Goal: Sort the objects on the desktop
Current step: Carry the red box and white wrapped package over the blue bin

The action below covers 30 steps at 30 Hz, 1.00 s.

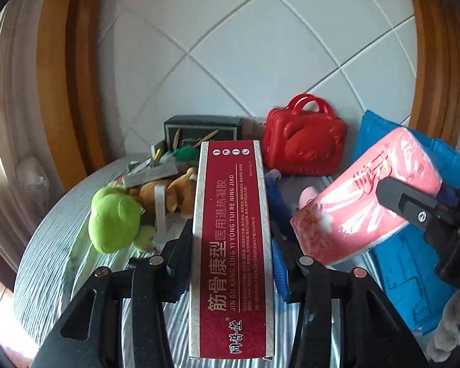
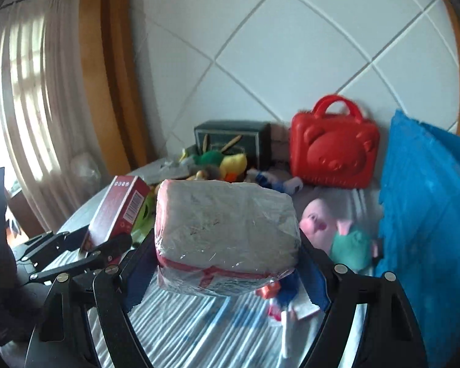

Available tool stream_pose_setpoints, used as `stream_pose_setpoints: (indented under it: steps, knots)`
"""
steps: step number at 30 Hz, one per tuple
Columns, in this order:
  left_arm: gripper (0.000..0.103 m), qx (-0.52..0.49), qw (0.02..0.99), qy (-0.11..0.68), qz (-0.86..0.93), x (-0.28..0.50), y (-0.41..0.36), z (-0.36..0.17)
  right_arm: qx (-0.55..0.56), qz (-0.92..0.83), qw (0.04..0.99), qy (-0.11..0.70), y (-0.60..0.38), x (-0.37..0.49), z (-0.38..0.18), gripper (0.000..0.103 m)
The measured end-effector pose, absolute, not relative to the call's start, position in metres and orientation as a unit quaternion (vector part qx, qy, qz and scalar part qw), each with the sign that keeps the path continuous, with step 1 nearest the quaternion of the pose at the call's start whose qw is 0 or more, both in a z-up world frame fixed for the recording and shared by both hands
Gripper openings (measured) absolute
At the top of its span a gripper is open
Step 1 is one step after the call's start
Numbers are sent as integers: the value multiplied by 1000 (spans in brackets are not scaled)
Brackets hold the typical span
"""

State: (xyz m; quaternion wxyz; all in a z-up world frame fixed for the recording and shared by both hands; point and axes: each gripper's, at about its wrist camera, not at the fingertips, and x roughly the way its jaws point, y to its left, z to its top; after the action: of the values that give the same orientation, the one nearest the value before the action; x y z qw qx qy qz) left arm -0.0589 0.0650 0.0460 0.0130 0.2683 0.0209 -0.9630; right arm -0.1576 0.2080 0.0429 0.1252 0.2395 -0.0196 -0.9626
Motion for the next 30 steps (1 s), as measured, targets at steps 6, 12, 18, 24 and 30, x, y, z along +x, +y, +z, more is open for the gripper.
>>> stream_pose_setpoints:
  steps: [6,12,18,24,30]
  knots:
    - [44,218,-83,8,-972,-59,121,93,175,-983,32,-41,267,-119,109,83]
    - [44,184,-172,-16,-968,-57,203,135,124,-990,-57,-42,332,-68,158,83]
    - [44,217,-286,-30,-933,-60,289,157,158,-975,-154,-17,416,-38,175,83]
    - [44,288,-350,-81,-888,-67,371,148,237,-948,-213,31,487,-27,156,83]
    - [44,372,-356,-137,-846,-85,425,114,322,-920,-214,59,544,-51,112,83]
